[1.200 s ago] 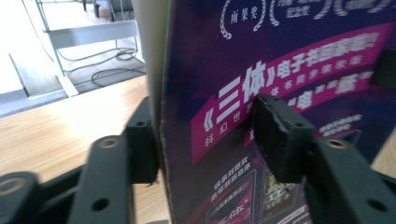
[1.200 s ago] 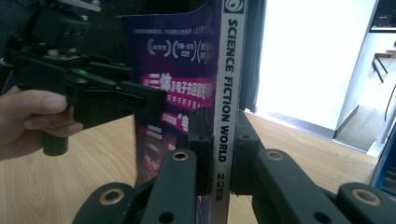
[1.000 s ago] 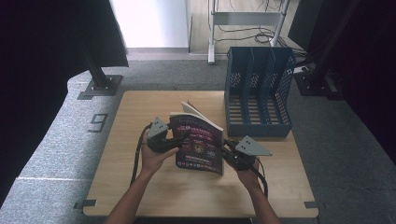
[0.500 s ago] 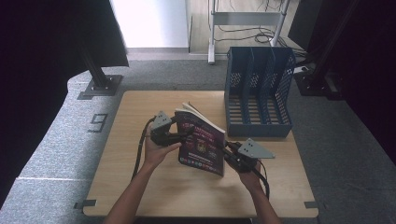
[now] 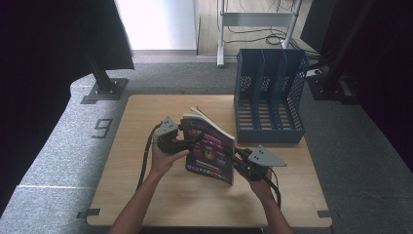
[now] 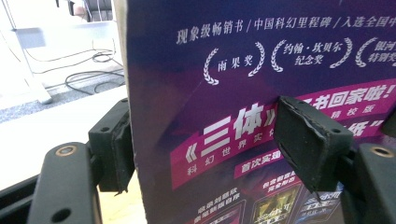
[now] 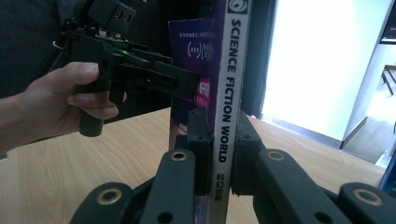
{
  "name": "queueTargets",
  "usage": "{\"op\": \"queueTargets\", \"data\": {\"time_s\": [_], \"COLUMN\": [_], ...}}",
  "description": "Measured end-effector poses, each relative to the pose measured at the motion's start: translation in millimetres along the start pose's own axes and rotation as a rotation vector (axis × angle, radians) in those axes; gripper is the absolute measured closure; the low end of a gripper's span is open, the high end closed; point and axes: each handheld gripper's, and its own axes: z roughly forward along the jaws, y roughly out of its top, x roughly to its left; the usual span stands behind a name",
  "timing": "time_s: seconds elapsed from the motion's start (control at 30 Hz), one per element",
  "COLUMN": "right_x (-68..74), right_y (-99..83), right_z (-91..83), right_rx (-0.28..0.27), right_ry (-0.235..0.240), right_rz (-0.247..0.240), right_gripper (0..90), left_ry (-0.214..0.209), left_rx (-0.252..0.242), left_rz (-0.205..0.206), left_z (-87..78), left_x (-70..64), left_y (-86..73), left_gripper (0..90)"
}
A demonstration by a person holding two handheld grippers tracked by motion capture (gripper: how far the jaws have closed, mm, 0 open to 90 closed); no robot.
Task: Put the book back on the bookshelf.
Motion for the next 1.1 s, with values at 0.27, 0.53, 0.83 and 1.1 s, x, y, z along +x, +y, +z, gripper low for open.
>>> {"op": "queueTargets", "data": {"time_s": [0.27, 0.53, 0.83, 1.1], "right_x": [2.8, 6.1, 4.3, 0.5], "right_y": [0.9, 1.2, 0.9, 3.7], "right_z": [-0.7, -0.2, -2.2, 0.3], "right_rx": [0.004, 0.006, -0.004, 0.002], "right_ry": [0.009, 0.007, 0.022, 0.029], "right_rz": [-0.016, -0.038, -0.036, -0.025], "right_gripper": [80.6, 80.6, 78.3, 72.2], "left_ry": [-0.008, 0.003, -0.037, -0.051], "left_rx": [0.004, 0.002, -0.002, -0.005], "left_rz": [-0.005, 0.005, 0.01, 0.011], "left_z": [-0.8, 0.2, -0.6, -1.3], "left_x": [2.7, 6.2, 2.7, -0.7], "left_y": [-0.5, 0.7, 1.0, 1.5], "left_gripper": [24.9, 19.3, 21.8, 23.0]}}
